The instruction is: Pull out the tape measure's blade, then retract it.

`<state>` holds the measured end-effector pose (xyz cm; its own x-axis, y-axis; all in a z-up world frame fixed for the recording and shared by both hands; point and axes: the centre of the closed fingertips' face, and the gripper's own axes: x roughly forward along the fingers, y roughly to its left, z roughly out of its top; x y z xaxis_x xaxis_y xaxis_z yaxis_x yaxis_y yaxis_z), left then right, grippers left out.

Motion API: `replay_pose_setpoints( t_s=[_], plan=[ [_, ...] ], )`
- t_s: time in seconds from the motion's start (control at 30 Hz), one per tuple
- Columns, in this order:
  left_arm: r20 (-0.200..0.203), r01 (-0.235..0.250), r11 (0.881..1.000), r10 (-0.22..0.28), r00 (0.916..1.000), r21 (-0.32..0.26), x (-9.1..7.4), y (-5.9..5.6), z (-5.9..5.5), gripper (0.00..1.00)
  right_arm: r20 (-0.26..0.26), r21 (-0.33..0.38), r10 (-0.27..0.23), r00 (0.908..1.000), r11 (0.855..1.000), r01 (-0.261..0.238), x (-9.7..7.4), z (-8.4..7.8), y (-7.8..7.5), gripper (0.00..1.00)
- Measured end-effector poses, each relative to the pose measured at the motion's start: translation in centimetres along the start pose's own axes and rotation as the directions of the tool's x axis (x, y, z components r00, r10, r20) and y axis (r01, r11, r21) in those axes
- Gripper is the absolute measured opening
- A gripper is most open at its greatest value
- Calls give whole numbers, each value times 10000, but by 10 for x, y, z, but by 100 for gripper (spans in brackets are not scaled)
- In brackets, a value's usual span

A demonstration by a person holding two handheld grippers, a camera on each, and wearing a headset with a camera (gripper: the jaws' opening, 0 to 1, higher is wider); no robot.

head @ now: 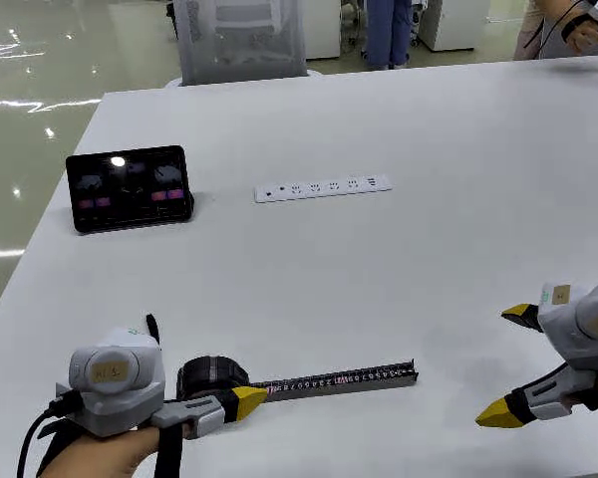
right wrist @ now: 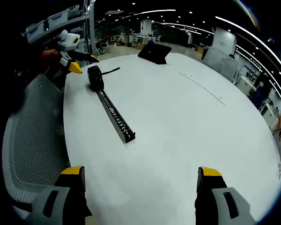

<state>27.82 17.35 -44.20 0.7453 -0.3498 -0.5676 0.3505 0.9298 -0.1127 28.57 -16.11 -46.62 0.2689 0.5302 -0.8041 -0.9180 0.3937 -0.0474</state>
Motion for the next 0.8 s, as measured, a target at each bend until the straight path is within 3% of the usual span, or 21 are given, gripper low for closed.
replay_pose_setpoints(
  t_s=[0.03,0.07,0.13,0.33,0.43,0.5,0.53,0.57,0.63,0.8],
  plan=[
    [136,-377,9993,376,9992,53,0,5,2,99,-97,-116,29,9999,9999,-30,2,2,-1,99],
    [86,-412,9992,412,9991,-7,0,5,1,99,-141,-175,58,9999,9998,-61,3,4,-2,99],
    [17,-943,9955,943,9955,-56,0,10,0,99,-150,-314,150,9998,9994,-154,4,9,-3,99],
    [-14,-1082,9933,1082,9941,-406,5,4,-2,99,-145,-663,350,9993,9972,-359,11,25,-5,99],
    [172,-1363,9880,1379,9903,-733,12,2,-2,99,-284,-927,628,9976,9936,-652,18,30,-1,99],
    [276,-1656,9826,1684,9853,-839,15,5,-1,99,-425,-1215,760,9962,9893,-806,21,31,0,99],
    [519,-2103,9717,2167,9749,-1072,14,10,2,99,-561,-1368,770,9955,9870,-841,24,31,0,99],
    [506,-2236,9687,2300,9719,-1082,14,11,2,99,-635,-1417,800,9948,9860,-883,25,31,0,99],
    [569,-2353,9625,2446,9680,-1351,15,10,2,99,-733,-1597,927,9930,9817,-1035,29,32,0,99],
    [884,-2652,9539,2788,9563,-1403,17,10,4,99,-769,-1977,1150,9904,9719,-1282,38,36,-1,99]
  ],
)
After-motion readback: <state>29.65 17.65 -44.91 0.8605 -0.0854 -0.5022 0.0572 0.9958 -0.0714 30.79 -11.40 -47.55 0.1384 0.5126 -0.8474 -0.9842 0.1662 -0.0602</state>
